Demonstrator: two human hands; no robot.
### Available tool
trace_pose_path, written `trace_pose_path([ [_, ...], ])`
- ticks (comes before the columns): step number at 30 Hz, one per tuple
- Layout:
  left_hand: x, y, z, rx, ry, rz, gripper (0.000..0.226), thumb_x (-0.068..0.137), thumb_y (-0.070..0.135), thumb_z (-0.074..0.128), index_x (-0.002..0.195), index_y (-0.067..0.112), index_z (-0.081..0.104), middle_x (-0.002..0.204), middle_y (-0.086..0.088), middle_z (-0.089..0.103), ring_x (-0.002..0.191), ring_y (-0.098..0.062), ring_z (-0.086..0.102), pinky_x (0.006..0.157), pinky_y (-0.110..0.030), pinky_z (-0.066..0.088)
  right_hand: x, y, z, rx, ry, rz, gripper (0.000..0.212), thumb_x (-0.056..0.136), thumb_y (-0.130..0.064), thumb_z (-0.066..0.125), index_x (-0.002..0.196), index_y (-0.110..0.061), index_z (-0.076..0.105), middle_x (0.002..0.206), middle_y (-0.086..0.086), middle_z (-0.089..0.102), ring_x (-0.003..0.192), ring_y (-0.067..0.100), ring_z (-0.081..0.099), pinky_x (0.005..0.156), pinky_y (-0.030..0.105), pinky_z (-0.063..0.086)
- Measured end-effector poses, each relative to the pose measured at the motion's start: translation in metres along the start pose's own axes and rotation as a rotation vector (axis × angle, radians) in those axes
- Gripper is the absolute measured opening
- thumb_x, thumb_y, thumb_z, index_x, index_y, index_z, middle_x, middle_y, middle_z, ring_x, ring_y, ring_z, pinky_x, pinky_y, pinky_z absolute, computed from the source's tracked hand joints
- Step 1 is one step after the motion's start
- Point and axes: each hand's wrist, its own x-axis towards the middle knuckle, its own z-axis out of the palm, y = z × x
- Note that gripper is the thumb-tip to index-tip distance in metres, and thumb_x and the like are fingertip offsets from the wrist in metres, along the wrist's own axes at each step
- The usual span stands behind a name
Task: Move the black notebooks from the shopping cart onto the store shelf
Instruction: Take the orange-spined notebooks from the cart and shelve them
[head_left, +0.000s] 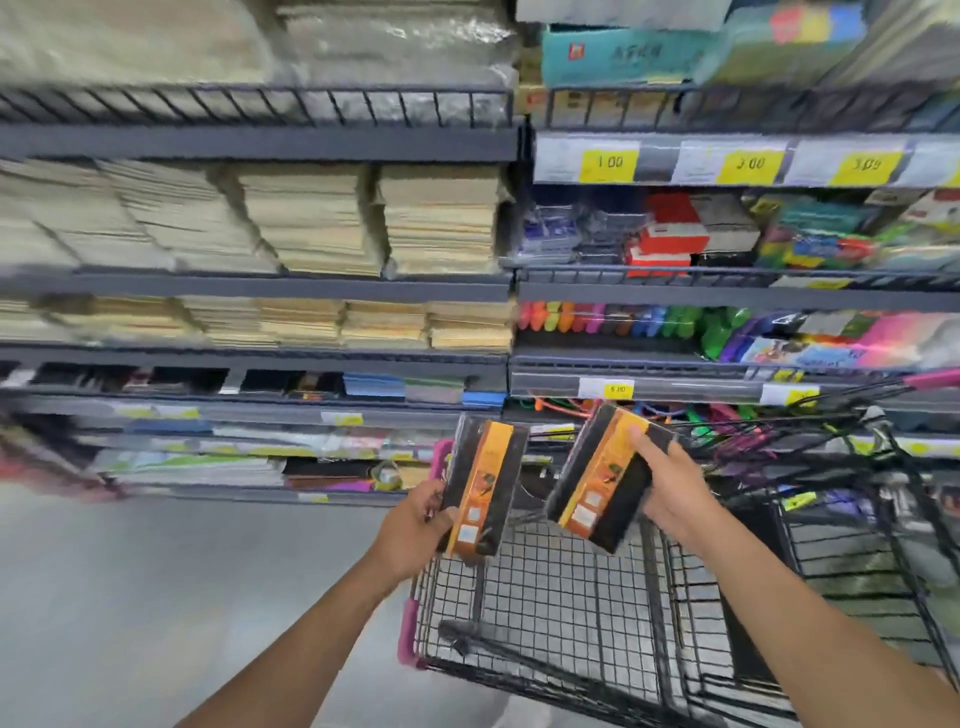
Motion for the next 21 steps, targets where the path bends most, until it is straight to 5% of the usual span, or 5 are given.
trace_pose_path([
  [4,-0.03,-0.02,-0.042,-0.102,0.06,0.013,0.02,0.103,0.013,0.057,0.117,0.026,0.063,0.112,0.003,0.073,0.103,-0.019,0.072,0.081,-0.029,0.061,-0.03,-0.001,0.054,0.012,-0.11,0.006,0.026,0.097,0.001,0.058,0.121,-0.009,0.06,0.116,0.018,0.071,0.108,0.035,0.067,0.092,0.051,0.054],
  [8,-0.062,-0.046,-0.086,-0.165,0.106,0.006,0.019,0.103,0.016,0.058,0.113,0.031,0.063,0.111,0.003,0.075,0.101,-0.021,0.073,0.083,-0.034,0.06,-0.07,0.007,0.11,-0.097,-0.181,-0.069,0.035,0.089,0.02,0.046,0.103,-0.01,0.057,0.107,0.021,0.065,0.094,0.031,0.065,0.08,0.043,0.051],
  [11,-0.09,-0.071,-0.125,-0.194,0.178,0.023,0.014,0.101,0.016,0.062,0.111,0.025,0.065,0.11,0.001,0.075,0.106,-0.025,0.069,0.09,-0.034,0.053,-0.103,0.016,0.159,-0.12,-0.218,-0.096,0.032,0.094,0.018,0.045,0.099,-0.01,0.058,0.1,0.015,0.069,0.089,0.025,0.065,0.077,0.038,0.051],
  [17,-0.144,-0.121,-0.2,-0.309,0.247,0.003,0.013,0.099,0.018,0.064,0.107,0.028,0.066,0.101,0.0,0.078,0.097,-0.026,0.075,0.087,-0.05,0.061,-0.158,0.048,0.247,-0.123,-0.32,-0.134,0.028,0.102,-0.002,0.051,0.129,-0.006,0.059,0.124,0.017,0.07,0.114,0.035,0.068,0.1,0.056,0.051],
  [21,-0.181,-0.148,-0.239,-0.331,0.294,0.025,0.016,0.1,0.016,0.062,0.107,0.03,0.066,0.104,-0.003,0.076,0.096,-0.024,0.074,0.083,-0.042,0.062,-0.19,0.07,0.297,-0.12,-0.368,-0.142,0.031,0.103,-0.005,0.05,0.131,-0.013,0.058,0.127,0.013,0.07,0.118,0.034,0.066,0.104,0.059,0.047],
])
